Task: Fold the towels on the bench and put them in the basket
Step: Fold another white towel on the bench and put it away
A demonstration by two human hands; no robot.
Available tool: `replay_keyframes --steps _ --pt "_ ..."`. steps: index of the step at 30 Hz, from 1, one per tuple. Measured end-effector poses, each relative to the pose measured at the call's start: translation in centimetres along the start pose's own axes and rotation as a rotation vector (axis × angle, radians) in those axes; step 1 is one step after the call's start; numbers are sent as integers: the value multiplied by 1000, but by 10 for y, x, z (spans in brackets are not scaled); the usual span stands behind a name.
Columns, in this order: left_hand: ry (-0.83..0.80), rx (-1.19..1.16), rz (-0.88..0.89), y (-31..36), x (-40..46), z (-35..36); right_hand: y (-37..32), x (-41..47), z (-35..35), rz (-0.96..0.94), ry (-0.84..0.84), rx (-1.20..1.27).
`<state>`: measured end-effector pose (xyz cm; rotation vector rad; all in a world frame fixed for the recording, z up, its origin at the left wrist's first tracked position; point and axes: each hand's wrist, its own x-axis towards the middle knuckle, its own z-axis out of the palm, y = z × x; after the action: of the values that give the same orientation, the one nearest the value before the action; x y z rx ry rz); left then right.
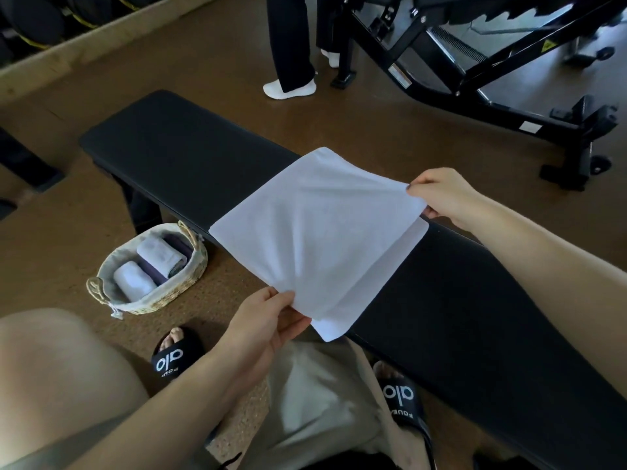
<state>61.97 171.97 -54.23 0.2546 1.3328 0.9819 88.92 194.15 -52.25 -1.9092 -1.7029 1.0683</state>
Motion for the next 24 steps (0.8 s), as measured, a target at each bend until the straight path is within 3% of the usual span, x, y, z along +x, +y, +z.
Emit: replay_keyframes --steps 4,8,17,24 --pt "112 153 -72 -22 7 1 25 -7 9 -33 -3 -212" --pt "172 180 -58 -33 10 2 28 -13 9 -59 26 -235" --pt "90 144 -120 -47 6 5 28 -24 2 44 -12 -174" --pt "22 211 -149 -41 10 6 29 -31 6 -11 36 -280"
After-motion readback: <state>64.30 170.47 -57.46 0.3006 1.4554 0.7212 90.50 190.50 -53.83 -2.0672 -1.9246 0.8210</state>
